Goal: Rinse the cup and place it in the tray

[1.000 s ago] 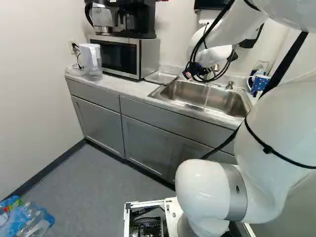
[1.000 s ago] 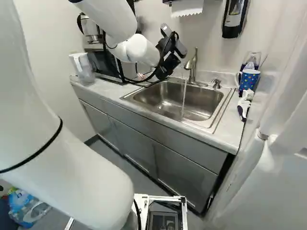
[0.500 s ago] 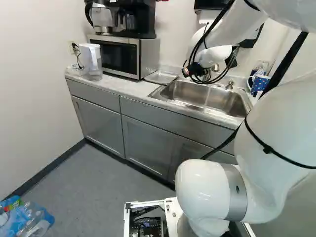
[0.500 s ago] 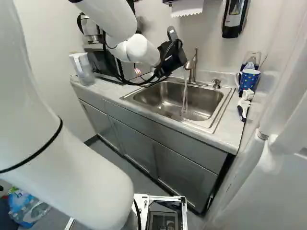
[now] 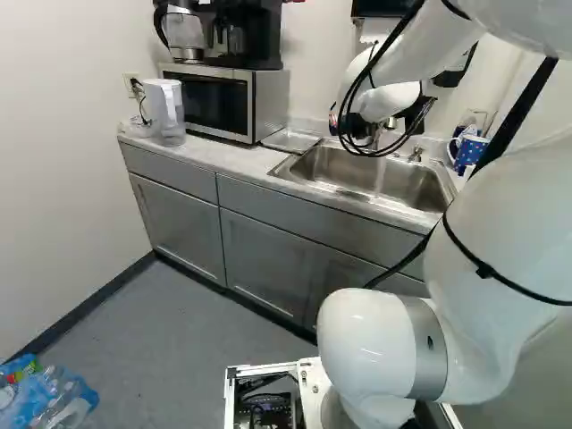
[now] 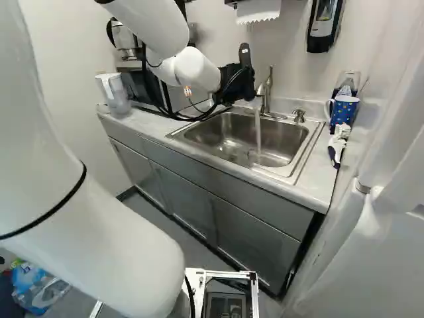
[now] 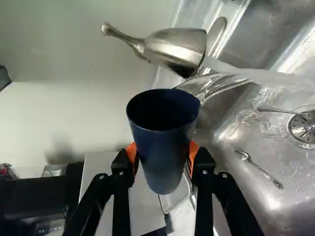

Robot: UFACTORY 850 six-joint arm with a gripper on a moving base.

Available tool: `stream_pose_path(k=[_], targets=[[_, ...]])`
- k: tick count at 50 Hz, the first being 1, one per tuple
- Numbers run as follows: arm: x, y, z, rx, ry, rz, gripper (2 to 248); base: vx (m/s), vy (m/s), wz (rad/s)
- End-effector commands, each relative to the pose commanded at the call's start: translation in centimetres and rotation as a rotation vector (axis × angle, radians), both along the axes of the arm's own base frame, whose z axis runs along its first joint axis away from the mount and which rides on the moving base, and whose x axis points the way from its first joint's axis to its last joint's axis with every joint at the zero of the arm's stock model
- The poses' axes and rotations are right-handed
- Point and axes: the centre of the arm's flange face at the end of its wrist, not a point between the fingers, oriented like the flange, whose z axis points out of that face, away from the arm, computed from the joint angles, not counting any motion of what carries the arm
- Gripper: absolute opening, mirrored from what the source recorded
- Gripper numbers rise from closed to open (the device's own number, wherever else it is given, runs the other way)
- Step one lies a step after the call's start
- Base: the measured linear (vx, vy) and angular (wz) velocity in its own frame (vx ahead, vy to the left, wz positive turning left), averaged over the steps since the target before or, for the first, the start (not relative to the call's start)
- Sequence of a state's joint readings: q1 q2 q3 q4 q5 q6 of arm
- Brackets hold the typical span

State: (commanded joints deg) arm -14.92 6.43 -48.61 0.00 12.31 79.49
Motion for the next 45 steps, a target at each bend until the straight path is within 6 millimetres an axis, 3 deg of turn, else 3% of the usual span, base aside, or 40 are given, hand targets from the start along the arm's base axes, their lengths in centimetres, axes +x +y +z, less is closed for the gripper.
stream_pose_path(k=[45], targets=[[0.0,0.0,0.0,0.422,-0.112,-0.182,120,0.0,0.0,0.0]])
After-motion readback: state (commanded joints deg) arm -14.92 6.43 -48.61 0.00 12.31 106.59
